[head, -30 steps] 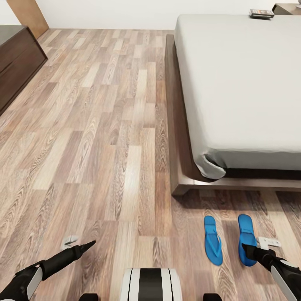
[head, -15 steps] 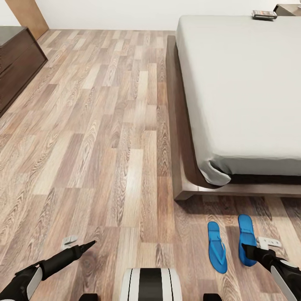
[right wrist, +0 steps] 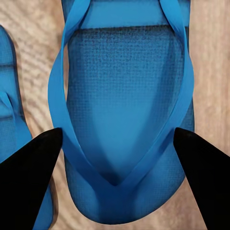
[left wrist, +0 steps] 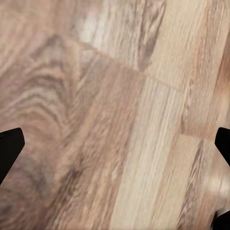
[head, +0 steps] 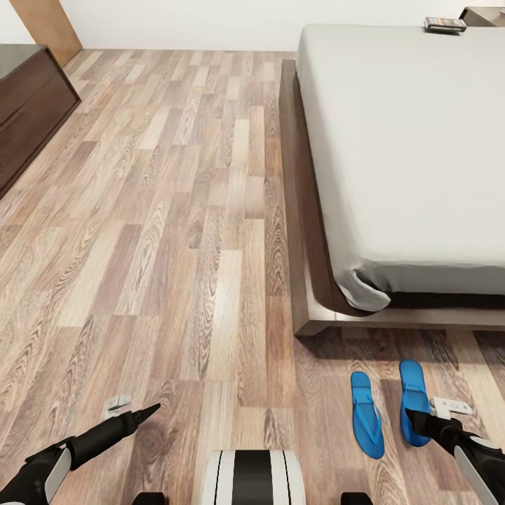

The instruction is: In the bedroom, move the book from the bed onto either nightstand, and place the two sandals side by side next to the bed.

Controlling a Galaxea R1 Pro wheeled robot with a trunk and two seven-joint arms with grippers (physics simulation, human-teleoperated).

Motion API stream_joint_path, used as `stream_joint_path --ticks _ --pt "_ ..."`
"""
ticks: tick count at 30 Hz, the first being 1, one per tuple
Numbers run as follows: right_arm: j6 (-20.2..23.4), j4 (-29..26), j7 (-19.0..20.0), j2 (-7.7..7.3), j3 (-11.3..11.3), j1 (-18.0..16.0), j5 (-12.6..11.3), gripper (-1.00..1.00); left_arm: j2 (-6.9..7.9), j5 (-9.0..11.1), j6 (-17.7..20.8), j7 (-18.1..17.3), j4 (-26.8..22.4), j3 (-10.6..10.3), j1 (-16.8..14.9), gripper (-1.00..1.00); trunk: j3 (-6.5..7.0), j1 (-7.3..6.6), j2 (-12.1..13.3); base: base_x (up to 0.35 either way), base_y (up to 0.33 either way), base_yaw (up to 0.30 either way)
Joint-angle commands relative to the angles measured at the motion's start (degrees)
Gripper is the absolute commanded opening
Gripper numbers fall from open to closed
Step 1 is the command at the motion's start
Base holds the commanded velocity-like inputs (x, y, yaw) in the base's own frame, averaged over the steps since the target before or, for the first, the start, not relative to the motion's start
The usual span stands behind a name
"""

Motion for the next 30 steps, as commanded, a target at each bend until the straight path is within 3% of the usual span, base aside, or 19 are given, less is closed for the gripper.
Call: stream_joint_path --ticks 1,28,30 --pt "0.34 -0.06 0.23 0.0 -0.15 0.0 -0.31 -1.0 -0.01 0.26 0.58 -0.16 0.01 0.13 -0.02 1.0 -0.25 0.02 -0.03 0.0 0.0 0.0" --pt "0.35 -0.07 0.23 0.0 -0.15 0.0 -0.31 -1.0 -0.01 0.26 0.6 -0.19 0.01 0.13 -0.02 1.0 -6.23 0.71 -0.39 0.0 0.0 0.0" --pt "0.35 -0.06 0.23 0.02 -0.14 0.0 -0.31 -1.0 -0.01 0.26 0.62 -0.25 0.01 0.13 -0.02 1.0 -6.23 0.71 -0.39 0.0 0.0 0.0"
